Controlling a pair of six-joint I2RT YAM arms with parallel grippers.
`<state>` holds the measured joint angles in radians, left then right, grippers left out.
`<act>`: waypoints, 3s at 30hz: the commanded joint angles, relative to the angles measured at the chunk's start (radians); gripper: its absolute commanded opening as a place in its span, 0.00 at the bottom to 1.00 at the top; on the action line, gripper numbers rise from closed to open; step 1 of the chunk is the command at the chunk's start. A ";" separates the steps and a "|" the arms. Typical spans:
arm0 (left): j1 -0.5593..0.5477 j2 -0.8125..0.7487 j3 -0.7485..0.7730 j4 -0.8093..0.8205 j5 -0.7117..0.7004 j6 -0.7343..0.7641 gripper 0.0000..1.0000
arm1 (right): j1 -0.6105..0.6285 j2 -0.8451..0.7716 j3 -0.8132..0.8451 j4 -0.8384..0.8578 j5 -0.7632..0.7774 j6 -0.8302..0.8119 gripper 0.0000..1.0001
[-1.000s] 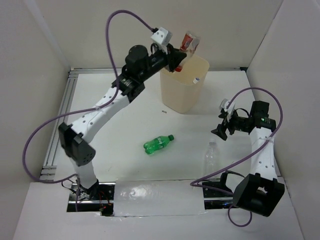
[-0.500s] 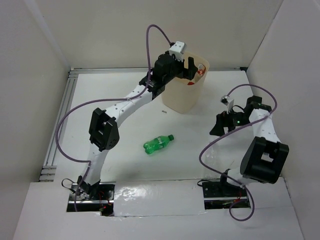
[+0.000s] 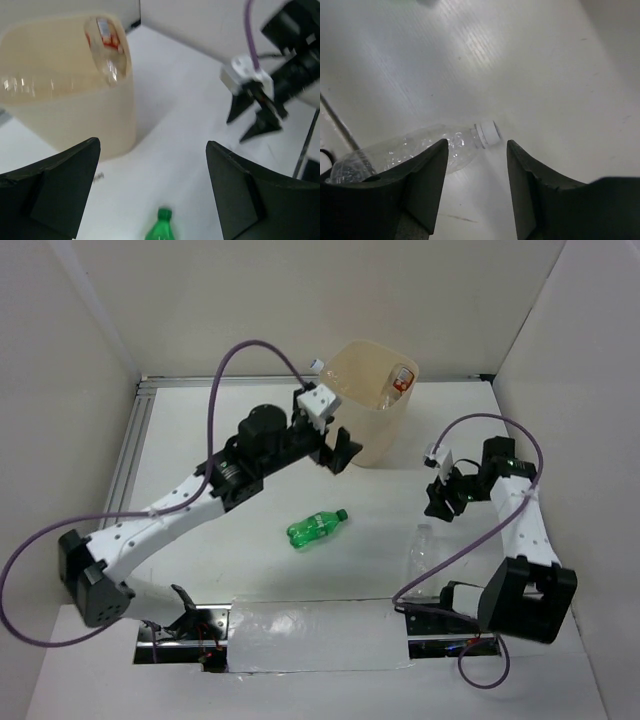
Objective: Put the plastic bottles in the bin
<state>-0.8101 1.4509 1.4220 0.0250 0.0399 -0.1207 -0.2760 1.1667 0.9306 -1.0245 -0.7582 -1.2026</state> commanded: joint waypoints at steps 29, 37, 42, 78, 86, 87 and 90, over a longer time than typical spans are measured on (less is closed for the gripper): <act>-0.080 -0.190 -0.592 -0.082 -0.204 0.036 0.99 | 0.207 0.593 0.315 -0.266 0.402 0.687 0.81; -0.080 -0.123 -0.603 -0.002 -0.242 0.055 0.99 | 0.189 0.649 0.297 -0.192 0.444 0.719 0.82; -0.080 -0.090 -0.614 0.010 -0.232 0.085 0.99 | 0.189 0.706 0.306 -0.180 0.424 0.719 0.81; -0.061 0.008 -0.584 -0.011 -0.100 0.179 0.99 | 0.054 0.377 0.850 0.034 0.095 0.489 0.00; -0.061 0.052 -0.575 -0.048 -0.077 0.188 0.99 | 0.054 0.268 0.962 0.467 0.257 0.728 0.00; -0.061 0.065 -0.575 -0.048 -0.077 0.188 0.99 | 0.054 0.268 0.978 0.556 0.284 0.753 0.00; -0.061 0.094 -0.575 -0.037 -0.086 0.179 0.99 | 0.054 0.281 1.068 0.659 0.316 0.869 0.00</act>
<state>-0.8749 1.5154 0.8139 -0.0315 -0.0570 0.0490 -0.2169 1.4567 1.9072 -0.6224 -0.5125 -0.4820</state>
